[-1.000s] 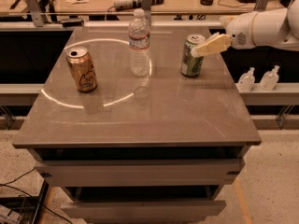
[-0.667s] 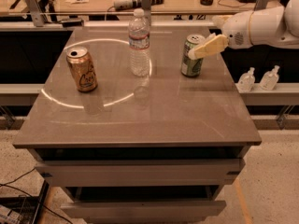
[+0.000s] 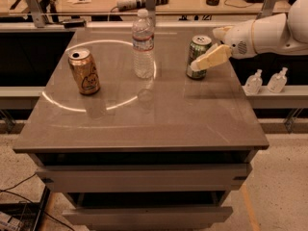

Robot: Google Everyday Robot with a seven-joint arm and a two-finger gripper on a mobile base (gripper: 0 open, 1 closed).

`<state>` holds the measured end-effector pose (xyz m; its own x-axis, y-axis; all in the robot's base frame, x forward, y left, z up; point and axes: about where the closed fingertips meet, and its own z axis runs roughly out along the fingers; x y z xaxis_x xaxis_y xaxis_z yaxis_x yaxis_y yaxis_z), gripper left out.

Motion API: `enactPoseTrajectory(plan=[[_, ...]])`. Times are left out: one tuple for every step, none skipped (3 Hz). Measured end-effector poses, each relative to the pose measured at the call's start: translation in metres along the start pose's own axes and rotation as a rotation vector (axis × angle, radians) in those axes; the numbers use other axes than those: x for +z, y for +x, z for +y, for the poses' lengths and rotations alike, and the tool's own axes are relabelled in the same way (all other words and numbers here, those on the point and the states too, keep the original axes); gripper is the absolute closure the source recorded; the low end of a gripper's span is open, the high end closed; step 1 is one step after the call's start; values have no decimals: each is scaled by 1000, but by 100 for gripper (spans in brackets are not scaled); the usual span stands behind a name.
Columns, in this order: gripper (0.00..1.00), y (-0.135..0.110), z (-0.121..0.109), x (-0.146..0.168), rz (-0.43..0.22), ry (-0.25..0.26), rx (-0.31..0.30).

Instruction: Pick green can

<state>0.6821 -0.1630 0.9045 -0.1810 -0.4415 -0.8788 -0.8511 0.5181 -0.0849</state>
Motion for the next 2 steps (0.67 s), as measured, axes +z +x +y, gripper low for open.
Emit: enactPoseTrajectory(plan=[[0, 13, -17, 7, 14, 36, 65], [0, 24, -35, 9, -15, 116, 148]])
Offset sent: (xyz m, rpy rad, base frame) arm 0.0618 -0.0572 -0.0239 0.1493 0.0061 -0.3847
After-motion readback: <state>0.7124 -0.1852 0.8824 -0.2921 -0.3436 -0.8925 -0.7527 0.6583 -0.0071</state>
